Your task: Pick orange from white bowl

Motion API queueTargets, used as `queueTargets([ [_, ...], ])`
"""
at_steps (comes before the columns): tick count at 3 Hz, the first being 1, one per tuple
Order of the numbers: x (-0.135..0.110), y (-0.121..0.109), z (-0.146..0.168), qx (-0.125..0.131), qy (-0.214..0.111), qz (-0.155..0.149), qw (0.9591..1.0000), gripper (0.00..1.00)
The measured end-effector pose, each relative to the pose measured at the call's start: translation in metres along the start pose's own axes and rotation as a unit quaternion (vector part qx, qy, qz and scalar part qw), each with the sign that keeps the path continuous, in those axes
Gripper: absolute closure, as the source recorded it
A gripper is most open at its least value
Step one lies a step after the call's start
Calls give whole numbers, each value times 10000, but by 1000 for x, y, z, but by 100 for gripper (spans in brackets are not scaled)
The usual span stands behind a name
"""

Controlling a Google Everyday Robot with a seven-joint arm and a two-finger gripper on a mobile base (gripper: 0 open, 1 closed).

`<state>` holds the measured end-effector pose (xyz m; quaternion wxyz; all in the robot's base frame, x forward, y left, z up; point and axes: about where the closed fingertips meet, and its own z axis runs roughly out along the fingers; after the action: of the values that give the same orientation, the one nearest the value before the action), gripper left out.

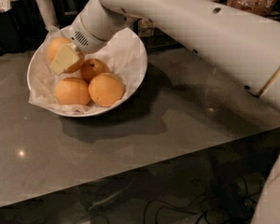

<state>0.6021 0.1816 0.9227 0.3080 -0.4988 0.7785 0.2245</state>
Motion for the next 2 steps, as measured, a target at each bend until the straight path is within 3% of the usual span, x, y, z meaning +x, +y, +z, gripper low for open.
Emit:
queueTargets([
  [1, -6, -5, -30, -284, -625, 82, 9976, 100],
  [2, -7, -9, -62, -767, -1306, 80, 9884, 100],
])
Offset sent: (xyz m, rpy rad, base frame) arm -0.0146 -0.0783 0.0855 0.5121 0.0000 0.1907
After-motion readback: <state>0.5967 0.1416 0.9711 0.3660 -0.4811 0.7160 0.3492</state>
